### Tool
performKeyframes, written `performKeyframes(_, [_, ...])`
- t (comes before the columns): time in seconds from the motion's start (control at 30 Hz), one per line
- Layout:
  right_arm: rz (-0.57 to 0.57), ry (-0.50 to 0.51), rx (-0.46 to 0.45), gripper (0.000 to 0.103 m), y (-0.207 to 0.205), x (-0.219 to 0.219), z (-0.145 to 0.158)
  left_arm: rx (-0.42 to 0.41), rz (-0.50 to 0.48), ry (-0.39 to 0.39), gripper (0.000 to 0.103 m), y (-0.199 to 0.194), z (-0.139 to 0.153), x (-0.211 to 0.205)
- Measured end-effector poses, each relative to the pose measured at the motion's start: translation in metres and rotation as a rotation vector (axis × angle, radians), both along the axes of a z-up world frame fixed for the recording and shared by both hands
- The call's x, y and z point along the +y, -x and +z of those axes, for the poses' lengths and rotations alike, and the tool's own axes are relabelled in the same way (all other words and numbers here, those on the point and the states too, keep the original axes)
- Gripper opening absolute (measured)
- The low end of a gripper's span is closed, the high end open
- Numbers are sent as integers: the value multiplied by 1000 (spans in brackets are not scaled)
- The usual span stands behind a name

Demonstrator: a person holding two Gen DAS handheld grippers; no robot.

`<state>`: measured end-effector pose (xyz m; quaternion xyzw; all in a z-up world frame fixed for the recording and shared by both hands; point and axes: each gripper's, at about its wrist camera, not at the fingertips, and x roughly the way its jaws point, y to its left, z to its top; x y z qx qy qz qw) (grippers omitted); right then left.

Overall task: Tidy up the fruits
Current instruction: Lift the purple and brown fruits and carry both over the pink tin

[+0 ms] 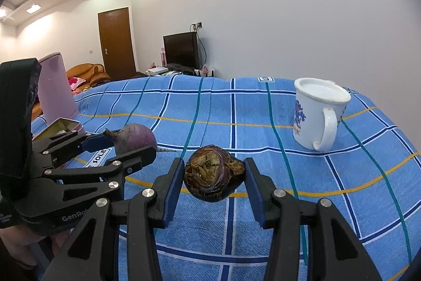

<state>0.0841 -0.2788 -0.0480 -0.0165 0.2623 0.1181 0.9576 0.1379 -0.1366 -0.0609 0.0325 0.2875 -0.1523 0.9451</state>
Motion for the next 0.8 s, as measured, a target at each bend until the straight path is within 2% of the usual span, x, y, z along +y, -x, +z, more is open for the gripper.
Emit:
performKeyframes(0.23, [9, 3, -30, 48, 5, 1, 2, -25, 22, 21, 56, 6, 3, 6])
performKeyframes(0.8, [20, -2, -94, 48, 16, 1, 6, -111, 51, 15, 56, 22, 9, 9])
